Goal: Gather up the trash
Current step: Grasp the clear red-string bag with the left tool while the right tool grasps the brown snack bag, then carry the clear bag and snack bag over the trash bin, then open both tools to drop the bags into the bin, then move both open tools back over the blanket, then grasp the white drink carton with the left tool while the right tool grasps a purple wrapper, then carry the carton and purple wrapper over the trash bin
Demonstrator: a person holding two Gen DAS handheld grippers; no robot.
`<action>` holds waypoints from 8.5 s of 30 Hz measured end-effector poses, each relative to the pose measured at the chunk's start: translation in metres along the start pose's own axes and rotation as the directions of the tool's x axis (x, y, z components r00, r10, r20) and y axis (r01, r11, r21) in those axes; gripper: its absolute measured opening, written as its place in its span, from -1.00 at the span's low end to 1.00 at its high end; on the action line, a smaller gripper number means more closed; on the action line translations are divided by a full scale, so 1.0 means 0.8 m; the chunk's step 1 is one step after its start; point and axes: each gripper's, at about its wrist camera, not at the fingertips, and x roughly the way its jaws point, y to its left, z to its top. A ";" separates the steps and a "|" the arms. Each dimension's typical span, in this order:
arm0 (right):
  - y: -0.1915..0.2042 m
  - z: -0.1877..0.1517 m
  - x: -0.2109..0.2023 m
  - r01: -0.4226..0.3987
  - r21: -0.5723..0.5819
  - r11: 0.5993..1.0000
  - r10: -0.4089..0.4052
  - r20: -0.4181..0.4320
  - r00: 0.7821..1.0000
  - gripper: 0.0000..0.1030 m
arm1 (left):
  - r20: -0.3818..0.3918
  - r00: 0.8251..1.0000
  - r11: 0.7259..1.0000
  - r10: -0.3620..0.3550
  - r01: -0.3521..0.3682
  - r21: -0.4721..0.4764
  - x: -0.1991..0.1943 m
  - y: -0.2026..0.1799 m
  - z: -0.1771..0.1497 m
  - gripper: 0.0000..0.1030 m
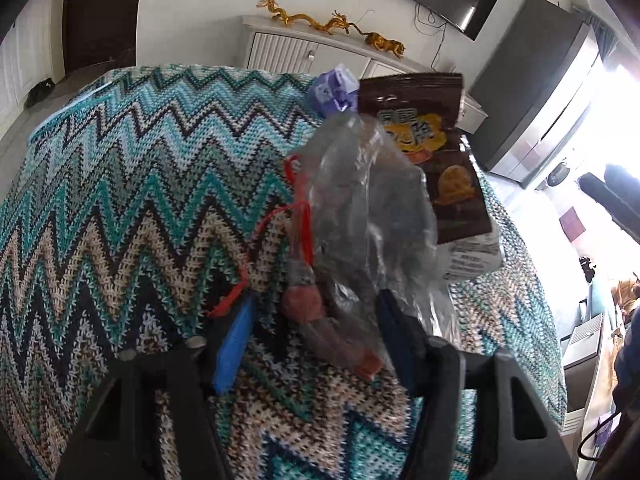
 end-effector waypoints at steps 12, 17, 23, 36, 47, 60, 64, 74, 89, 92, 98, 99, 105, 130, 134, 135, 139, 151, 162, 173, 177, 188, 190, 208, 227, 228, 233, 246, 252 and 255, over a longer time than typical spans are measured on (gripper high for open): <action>0.043 0.006 0.123 -0.035 -0.097 0.995 0.021 -0.148 0.989 -0.14 | 0.032 0.999 0.998 -0.025 0.027 -0.048 -0.011 0.033 -0.004 -0.64; 0.048 0.005 0.138 -0.018 -0.106 0.994 0.003 -0.147 0.989 -0.33 | 0.041 0.999 0.998 -0.030 0.032 -0.045 -0.018 0.033 -0.012 -0.64; 0.067 0.001 0.136 -0.041 -0.169 0.985 0.017 -0.139 0.990 -0.84 | 0.066 0.997 0.997 -0.035 0.039 -0.061 -0.046 0.042 -0.036 -0.64; 0.094 -0.004 0.055 -0.085 -0.181 0.980 0.079 -0.041 0.996 -0.87 | 0.157 0.987 0.993 -0.027 0.045 -0.112 -0.121 0.061 -0.056 -0.65; 0.042 -0.021 -0.079 -0.059 -0.083 0.995 0.070 0.141 0.988 -0.87 | 0.221 0.975 1.000 -0.017 0.023 -0.021 -0.181 0.009 -0.054 -0.65; -0.142 -0.104 -0.204 0.093 0.199 0.976 -0.146 0.271 0.952 -0.87 | 0.101 0.989 0.981 -0.105 0.086 0.171 -0.131 -0.148 -0.017 -0.65; -0.212 -0.144 -0.224 0.130 0.310 0.942 -0.217 0.263 0.940 -0.87 | 0.019 0.990 0.958 -0.140 0.131 0.257 -0.084 -0.232 -0.005 -0.65; -0.360 -0.248 -0.240 0.183 0.548 0.816 -0.331 0.184 0.926 -0.87 | -0.159 0.977 0.863 -0.143 0.202 0.463 0.060 -0.469 -0.015 -0.65; -0.491 -0.307 -0.185 0.234 0.670 0.704 -0.348 0.039 0.937 -0.82 | -0.362 0.929 0.867 -0.080 0.244 0.435 0.258 -0.601 -0.045 -0.44; -0.502 -0.315 -0.167 0.270 0.675 0.687 -0.352 -0.015 0.936 -0.73 | -0.385 0.916 0.881 -0.113 0.271 0.388 0.268 -0.602 -0.045 -0.02; -0.497 -0.322 -0.171 0.308 0.669 0.676 -0.374 -0.049 0.926 -0.44 | -0.374 0.916 0.871 -0.142 0.296 0.393 0.258 -0.604 -0.045 0.03; -0.497 -0.322 -0.174 0.311 0.671 0.673 -0.379 -0.049 0.924 -0.38 | -0.371 0.917 0.871 -0.148 0.299 0.391 0.253 -0.601 -0.044 0.02; -0.481 -0.313 -0.201 0.329 0.665 0.671 -0.417 -0.028 0.908 -0.17 | -0.293 0.931 0.868 -0.217 0.321 0.379 0.198 -0.583 -0.033 0.02; -0.185 -0.100 -0.302 0.226 0.346 0.911 -0.340 0.316 0.886 0.17 | 0.038 0.966 0.917 -0.257 0.231 0.324 -0.092 -0.284 0.030 0.03; -0.140 -0.073 -0.289 0.201 0.280 0.939 -0.290 0.329 0.899 0.17 | 0.100 0.971 0.944 -0.219 0.186 0.271 -0.118 -0.208 0.035 0.03; -0.129 -0.067 -0.285 0.195 0.262 0.945 -0.278 0.329 0.903 0.17 | 0.109 0.971 0.950 -0.212 0.179 0.258 -0.124 -0.191 0.037 0.03; -0.094 -0.047 -0.266 0.177 0.211 0.961 -0.239 0.322 0.916 0.17 | 0.147 0.972 0.967 -0.181 0.150 0.205 -0.141 -0.127 0.041 0.03; -0.053 -0.024 -0.194 0.123 0.154 0.980 -0.158 0.243 0.957 0.17 | 0.156 0.978 0.989 -0.138 0.127 0.077 -0.120 -0.029 0.053 0.03; -0.082 -0.016 -0.090 0.048 0.173 0.984 -0.072 0.131 0.989 0.17 | 0.024 0.980 0.976 -0.197 0.194 0.096 -0.034 -0.057 0.057 0.03; -0.130 -0.002 0.064 -0.126 0.293 0.948 0.127 0.016 0.992 0.06 | -0.102 0.968 0.966 -0.231 0.241 0.095 0.058 -0.095 0.064 0.00; -0.138 -0.001 0.118 -0.174 0.341 0.924 0.190 -0.015 0.982 0.05 | -0.135 0.959 0.963 -0.251 0.262 0.069 0.080 -0.089 0.062 -0.26; -0.133 0.001 0.205 -0.269 0.415 0.869 0.318 -0.051 0.947 -0.33 | -0.090 0.943 0.945 -0.320 0.325 0.045 0.089 -0.072 0.044 -0.57; -0.133 -0.004 0.207 -0.268 0.416 0.869 0.319 -0.057 0.946 -0.46 | -0.085 0.942 0.944 -0.323 0.328 0.042 0.086 -0.072 0.042 -0.60; -0.136 -0.032 0.046 -0.159 0.394 0.905 0.142 0.073 0.987 -0.51 | 0.017 0.945 0.943 -0.326 0.324 0.081 -0.046 -0.079 -0.009 -0.69; -0.066 -0.076 -0.173 -0.055 0.253 0.966 -0.007 0.237 0.971 -0.51 | 0.173 0.926 0.934 -0.336 0.305 0.186 -0.208 -0.138 -0.038 -0.69; -0.066 -0.081 -0.181 -0.045 0.249 0.967 -0.017 0.243 0.970 -0.51 | 0.173 0.926 0.934 -0.334 0.301 0.191 -0.212 -0.143 -0.038 -0.69; -0.087 -0.107 -0.217 -0.001 0.269 0.963 -0.075 0.273 0.959 -0.51 | 0.140 0.937 0.931 -0.319 0.282 0.233 -0.206 -0.181 -0.035 -0.68; -0.253 -0.203 -0.254 0.157 0.492 0.857 -0.292 0.213 0.932 -0.51 | -0.105 0.961 0.869 -0.255 0.276 0.411 -0.071 -0.370 -0.021 -0.68; -0.339 -0.240 -0.239 0.243 0.564 0.790 -0.368 0.118 0.922 -0.51 | -0.214 0.954 0.841 -0.209 0.287 0.459 0.032 -0.469 -0.012 -0.68; -0.383 -0.259 -0.223 0.282 0.584 0.761 -0.386 0.058 0.921 -0.48 | -0.258 0.948 0.831 -0.188 0.293 0.473 0.085 -0.508 -0.011 -0.66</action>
